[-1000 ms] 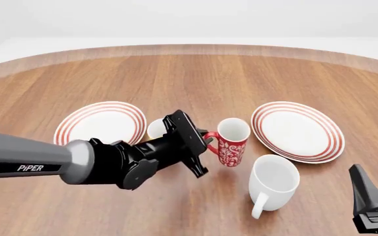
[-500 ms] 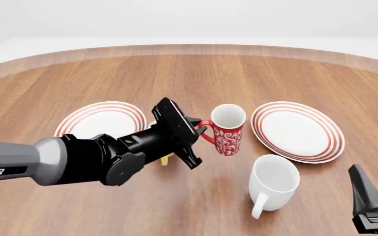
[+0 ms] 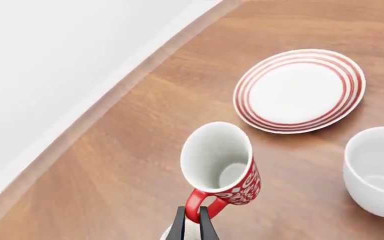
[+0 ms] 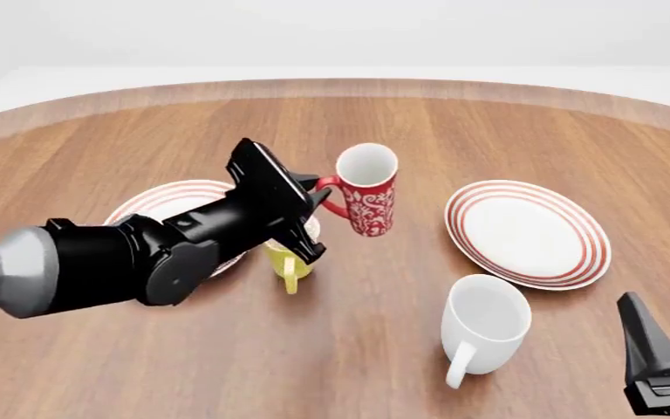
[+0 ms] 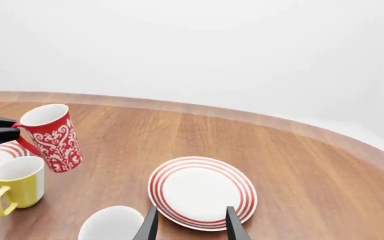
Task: Put the red mug on the left plate.
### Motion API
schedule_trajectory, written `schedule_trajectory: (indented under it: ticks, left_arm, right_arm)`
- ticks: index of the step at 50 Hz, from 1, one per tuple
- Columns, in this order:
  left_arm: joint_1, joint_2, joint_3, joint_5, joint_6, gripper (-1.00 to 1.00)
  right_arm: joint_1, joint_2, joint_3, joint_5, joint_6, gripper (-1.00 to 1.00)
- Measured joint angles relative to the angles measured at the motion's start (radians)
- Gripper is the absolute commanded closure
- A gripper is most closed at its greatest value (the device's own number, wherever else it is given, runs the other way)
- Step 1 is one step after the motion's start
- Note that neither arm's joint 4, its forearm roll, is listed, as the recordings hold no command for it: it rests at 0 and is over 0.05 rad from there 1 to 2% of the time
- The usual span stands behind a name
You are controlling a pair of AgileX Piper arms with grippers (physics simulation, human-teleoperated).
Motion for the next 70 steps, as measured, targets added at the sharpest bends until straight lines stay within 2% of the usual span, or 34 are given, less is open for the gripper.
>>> schedule_trajectory:
  ticks: [42,70]
  left_arm:
    - [0.261,-0.048,0.055,-0.062,-0.01,1.0]
    - [0.469,0.003,0.126,-0.203,-0.006,1.0]
  right_arm:
    - [0.005,0.0,0.0,0.001,-0.003,-1.0]
    - [0.007,0.0,0.0,0.0,-0.005,-1.0]
